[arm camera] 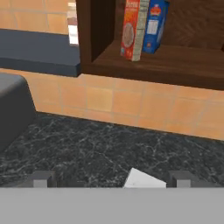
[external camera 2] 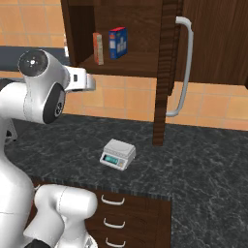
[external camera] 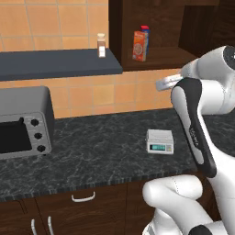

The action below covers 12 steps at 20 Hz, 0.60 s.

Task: Pick the boxed food and place it on the digital scale for weighing, and close the cabinet.

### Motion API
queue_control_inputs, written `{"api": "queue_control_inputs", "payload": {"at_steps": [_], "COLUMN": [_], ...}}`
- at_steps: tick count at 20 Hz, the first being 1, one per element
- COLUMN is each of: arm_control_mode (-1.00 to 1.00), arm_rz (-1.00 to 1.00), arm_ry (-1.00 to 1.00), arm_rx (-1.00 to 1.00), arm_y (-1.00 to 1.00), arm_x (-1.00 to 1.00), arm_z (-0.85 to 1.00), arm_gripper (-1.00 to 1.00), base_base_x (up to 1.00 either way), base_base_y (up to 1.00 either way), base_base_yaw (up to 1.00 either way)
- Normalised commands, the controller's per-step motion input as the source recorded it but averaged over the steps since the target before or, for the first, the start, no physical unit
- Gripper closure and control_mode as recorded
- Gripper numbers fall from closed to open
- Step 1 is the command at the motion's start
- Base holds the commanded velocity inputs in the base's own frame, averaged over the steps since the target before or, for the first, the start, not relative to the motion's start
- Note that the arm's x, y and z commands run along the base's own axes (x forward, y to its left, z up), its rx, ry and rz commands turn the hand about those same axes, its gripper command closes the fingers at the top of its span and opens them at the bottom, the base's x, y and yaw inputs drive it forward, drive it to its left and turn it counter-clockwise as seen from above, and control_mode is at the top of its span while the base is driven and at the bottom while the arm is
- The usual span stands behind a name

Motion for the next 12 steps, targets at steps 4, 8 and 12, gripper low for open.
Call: {"api": "queue_control_inputs", "payload": {"at_steps": [4,8,12], "arm_control_mode": [-1.00,-1.00,-1.00], "arm_rz": [0.07,0.05,0.12], "arm_ry": [-0.16,-0.19,-0.30], "arm_rx": [0.05,0.06,0.13], "arm_y": [-0.07,0.00,0.00], "arm_x": [0.00,0.14,0.29], "arm_z": [0.73,0.36,0.33], "arm_gripper": [-1.00,-1.00,-1.00], "base_base_x": [0.00,0.00,0.00], "base_base_y": [0.00,0.00,0.00], "base_base_yaw": [0.00,0.00,0.00]}}
